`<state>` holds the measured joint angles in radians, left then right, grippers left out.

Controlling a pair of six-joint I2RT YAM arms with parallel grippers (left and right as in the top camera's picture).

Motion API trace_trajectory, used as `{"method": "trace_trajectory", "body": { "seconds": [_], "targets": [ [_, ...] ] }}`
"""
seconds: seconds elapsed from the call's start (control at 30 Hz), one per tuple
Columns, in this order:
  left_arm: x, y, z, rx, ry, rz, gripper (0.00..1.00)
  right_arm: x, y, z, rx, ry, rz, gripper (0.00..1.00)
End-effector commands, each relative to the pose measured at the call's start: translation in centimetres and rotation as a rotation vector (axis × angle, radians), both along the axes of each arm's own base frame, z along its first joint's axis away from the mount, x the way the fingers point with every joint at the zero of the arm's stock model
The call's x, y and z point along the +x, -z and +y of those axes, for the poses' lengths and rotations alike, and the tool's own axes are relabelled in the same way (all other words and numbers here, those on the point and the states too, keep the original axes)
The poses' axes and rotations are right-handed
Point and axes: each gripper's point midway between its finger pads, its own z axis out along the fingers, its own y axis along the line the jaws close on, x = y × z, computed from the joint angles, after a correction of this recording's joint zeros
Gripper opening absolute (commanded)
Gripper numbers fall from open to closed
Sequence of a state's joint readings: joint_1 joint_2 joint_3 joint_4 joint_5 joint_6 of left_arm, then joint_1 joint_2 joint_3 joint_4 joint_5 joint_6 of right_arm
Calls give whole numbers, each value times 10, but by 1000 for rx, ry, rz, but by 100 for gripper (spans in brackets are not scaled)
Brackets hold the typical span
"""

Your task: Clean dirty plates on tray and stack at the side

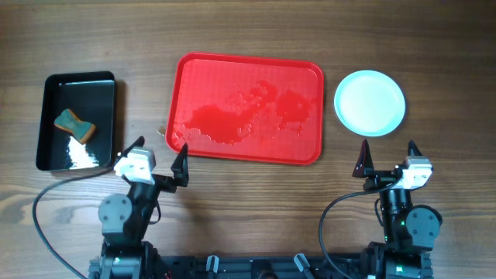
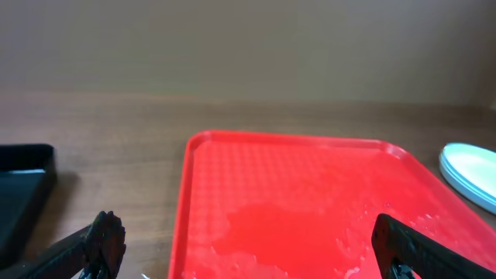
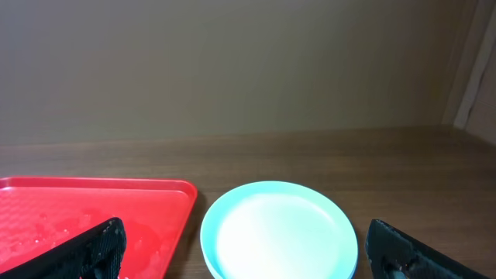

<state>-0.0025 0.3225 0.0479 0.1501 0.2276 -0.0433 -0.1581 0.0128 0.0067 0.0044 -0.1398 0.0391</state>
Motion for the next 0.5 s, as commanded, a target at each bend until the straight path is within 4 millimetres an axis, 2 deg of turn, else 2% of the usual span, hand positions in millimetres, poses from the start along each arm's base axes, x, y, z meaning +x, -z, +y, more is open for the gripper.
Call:
{"method": "trace_trajectory", "body": {
  "seconds": [0.0, 0.1, 0.27, 0.37, 0.47],
  "targets": [
    [-5, 0, 7, 22, -42, -50, 100, 0, -2, -2, -14, 13, -9, 100],
    [-8, -7, 9, 22, -55, -82, 100, -1, -2, -3, -14, 14, -9, 100],
    [-15, 12, 15, 22, -89, -8, 100, -1, -2, -3, -14, 14, -9, 100],
    [-16, 1, 15, 19, -90, -55, 100, -1, -2, -3, -14, 14, -9, 100],
    [-17, 0, 15, 19, -92, -60, 100, -1, -2, -3, -14, 14, -9, 100]
  ]
}}
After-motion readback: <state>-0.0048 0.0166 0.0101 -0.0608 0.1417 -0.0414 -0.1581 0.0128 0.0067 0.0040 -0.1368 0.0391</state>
